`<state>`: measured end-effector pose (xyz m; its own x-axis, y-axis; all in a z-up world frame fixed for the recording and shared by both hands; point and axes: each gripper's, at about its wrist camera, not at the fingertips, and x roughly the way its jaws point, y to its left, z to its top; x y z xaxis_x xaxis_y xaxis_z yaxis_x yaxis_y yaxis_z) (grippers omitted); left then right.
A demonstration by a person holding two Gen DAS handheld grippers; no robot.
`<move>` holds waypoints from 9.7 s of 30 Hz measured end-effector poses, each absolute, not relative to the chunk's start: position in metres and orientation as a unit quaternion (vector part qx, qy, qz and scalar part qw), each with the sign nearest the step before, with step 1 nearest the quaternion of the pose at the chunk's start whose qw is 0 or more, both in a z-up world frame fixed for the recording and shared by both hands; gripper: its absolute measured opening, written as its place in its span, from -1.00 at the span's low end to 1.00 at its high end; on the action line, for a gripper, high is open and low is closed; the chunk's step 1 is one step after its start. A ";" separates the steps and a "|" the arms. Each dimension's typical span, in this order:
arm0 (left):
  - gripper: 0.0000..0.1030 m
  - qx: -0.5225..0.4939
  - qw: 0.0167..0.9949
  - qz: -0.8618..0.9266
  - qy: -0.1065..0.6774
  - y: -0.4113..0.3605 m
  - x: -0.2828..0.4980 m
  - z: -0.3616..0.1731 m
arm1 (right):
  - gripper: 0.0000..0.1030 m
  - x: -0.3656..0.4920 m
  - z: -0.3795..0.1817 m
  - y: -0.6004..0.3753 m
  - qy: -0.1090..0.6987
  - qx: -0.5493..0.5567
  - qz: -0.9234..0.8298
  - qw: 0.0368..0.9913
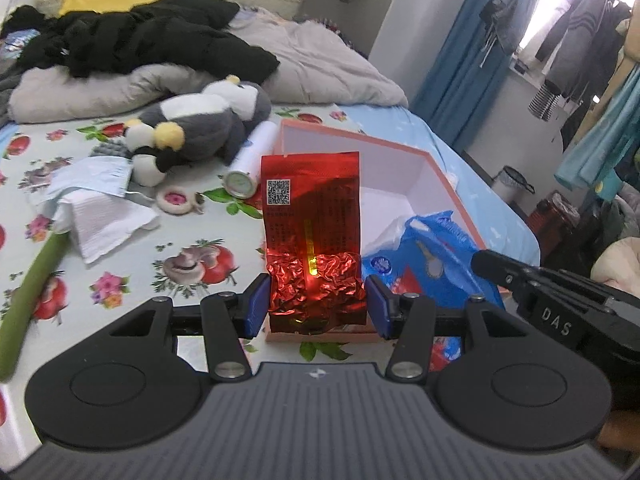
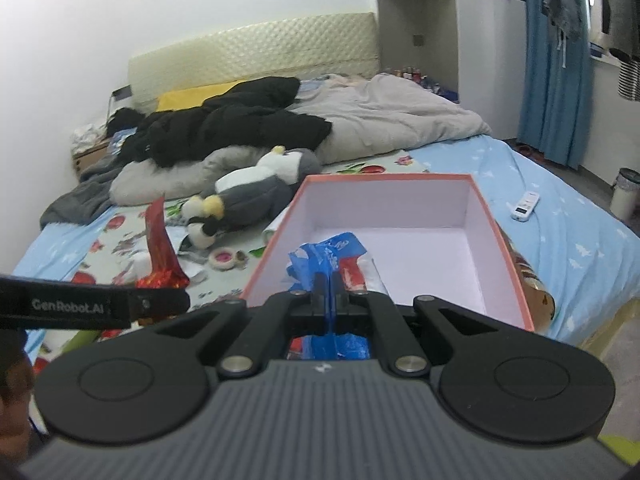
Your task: Organize soft objects
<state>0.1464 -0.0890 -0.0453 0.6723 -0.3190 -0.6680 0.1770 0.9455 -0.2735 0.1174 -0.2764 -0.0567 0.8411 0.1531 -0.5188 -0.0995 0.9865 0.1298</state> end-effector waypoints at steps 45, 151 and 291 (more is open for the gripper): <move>0.47 -0.074 0.874 -0.176 0.447 -0.187 0.354 -0.134 | -0.32 0.272 -0.133 -0.340 0.355 0.101 0.027 0.929; -0.92 -0.247 0.895 0.029 0.370 0.136 0.290 -0.263 | -0.56 0.387 -0.243 -0.056 0.356 -0.014 0.058 0.933; -0.86 -0.240 0.876 0.119 0.401 0.086 0.154 -0.217 | -0.74 0.157 -0.212 -0.119 0.383 -0.076 0.189 0.901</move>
